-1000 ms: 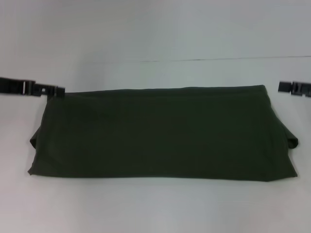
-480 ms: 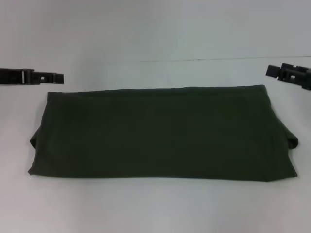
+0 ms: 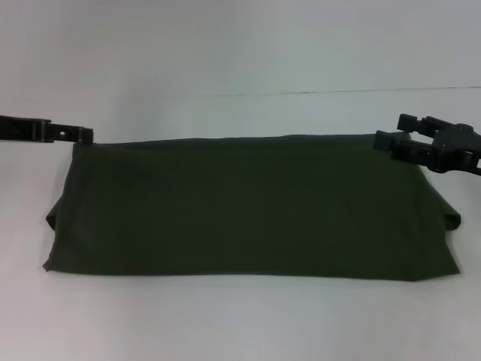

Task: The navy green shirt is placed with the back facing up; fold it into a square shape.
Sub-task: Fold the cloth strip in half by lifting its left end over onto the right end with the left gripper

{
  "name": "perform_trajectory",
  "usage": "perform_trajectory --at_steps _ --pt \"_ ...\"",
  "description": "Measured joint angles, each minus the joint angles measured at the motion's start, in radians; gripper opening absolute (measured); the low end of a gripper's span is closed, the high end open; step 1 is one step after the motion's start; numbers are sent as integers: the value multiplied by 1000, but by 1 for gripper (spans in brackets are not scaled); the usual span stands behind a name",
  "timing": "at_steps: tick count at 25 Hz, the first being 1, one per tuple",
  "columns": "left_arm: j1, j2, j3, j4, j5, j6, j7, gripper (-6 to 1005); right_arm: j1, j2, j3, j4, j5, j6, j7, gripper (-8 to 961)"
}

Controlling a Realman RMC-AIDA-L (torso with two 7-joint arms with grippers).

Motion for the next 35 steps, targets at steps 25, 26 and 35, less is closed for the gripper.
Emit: perform_trajectory --at_steps 25,26,35 --pt "183 -123 19 -8 -153 -16 305 916 -5 -38 1 -18 -2 35 -94 887" --pt "193 -123 19 -6 -155 -19 313 916 -5 -38 1 -16 -3 35 -99 887" --pt "209 -139 21 -13 -159 -85 372 916 -8 -37 -1 -6 -5 39 -122 887"
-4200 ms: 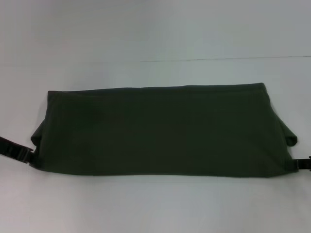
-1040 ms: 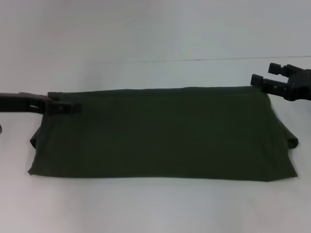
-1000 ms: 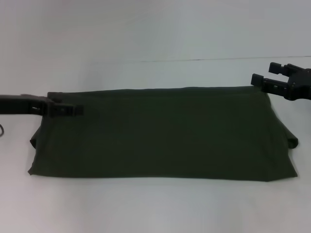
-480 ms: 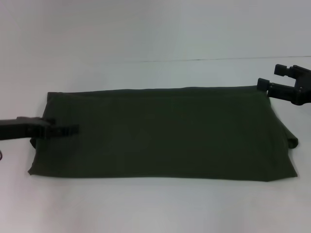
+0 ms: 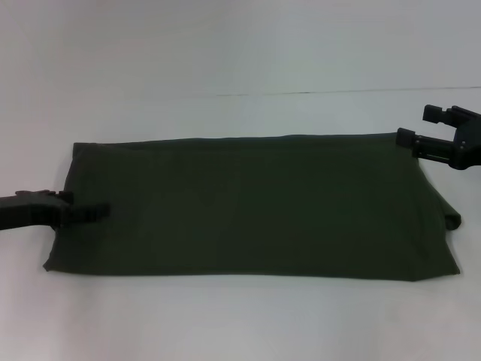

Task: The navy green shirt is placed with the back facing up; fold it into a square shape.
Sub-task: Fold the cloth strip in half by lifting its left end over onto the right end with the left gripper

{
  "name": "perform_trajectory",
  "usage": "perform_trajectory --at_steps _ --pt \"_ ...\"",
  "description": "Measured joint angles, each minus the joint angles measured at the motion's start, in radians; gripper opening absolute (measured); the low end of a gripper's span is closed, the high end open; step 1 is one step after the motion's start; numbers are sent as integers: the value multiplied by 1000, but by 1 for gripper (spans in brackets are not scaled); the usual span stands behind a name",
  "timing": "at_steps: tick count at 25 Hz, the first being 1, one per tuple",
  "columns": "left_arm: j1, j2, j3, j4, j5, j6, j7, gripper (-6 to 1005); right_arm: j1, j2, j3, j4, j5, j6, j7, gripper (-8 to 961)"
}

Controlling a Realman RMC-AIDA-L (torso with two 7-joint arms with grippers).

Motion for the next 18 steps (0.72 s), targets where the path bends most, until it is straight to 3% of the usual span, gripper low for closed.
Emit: perform_trajectory --at_steps 18 --pt "-5 -1 8 -67 17 -62 8 916 4 3 0 1 0 -2 5 886"
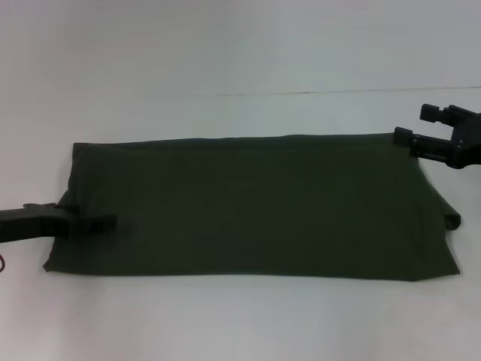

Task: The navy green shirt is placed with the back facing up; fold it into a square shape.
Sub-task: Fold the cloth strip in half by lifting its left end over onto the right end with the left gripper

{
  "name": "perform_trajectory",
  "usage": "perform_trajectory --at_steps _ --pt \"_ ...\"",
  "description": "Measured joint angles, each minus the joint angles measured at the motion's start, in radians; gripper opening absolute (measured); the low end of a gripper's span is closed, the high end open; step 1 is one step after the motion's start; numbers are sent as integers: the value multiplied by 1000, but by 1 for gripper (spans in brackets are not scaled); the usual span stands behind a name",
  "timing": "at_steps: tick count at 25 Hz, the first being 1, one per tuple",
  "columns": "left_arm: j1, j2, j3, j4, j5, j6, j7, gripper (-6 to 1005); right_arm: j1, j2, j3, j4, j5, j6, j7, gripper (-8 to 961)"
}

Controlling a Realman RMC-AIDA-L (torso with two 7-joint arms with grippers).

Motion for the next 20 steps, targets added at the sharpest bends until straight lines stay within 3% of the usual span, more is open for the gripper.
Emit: perform_trajectory --at_steps 20 --pt "-14 -7 50 -38 1 -48 -18 917 0 3 -2 -2 0 -2 4 887"
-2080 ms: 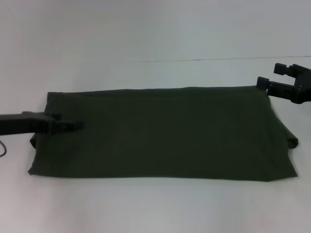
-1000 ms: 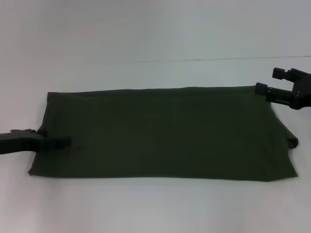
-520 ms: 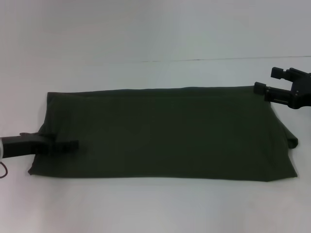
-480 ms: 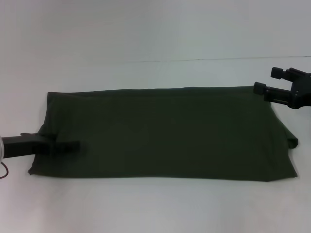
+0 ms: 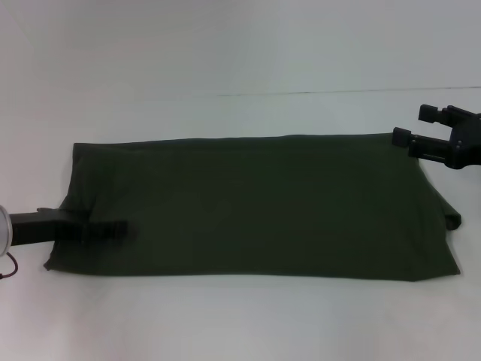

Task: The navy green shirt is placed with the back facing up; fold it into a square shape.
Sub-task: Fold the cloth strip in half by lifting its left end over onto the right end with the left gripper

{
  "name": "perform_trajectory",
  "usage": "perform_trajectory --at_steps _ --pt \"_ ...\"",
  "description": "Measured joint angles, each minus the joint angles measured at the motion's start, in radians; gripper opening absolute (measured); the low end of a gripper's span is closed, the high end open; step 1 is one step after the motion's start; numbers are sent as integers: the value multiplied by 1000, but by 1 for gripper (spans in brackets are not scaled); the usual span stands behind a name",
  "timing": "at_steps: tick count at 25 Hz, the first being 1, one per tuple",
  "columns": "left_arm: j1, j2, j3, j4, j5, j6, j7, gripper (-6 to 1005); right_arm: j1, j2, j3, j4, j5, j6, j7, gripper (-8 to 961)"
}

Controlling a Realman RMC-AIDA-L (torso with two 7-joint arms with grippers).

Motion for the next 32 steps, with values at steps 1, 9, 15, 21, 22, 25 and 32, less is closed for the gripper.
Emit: perform_trajectory --at_steps 1,9,15,21,22,25,32 --pt "0 0 1 0 1 0 -1 917 0 0 0 0 0 0 0 887" --pt "-1 0 8 4 7 12 -7 916 -2 1 0 0 0 0 0 887" --pt "4 2 -19 81 -42 77 -49 916 -3 0 0 1 0 0 0 886" --pt "4 18 -36 215 -53 133 -236 916 -3 0 0 2 0 -1 0 886" --pt "-1 28 -33 227 -43 143 -283 916 -3 0 0 2 0 -1 0 886" --pt "-31 54 -30 236 14 167 -401 916 -3 0 0 2 0 -1 0 886" --pt "-110 83 20 228 220 187 -650 916 -3 0 0 0 0 -4 0 887"
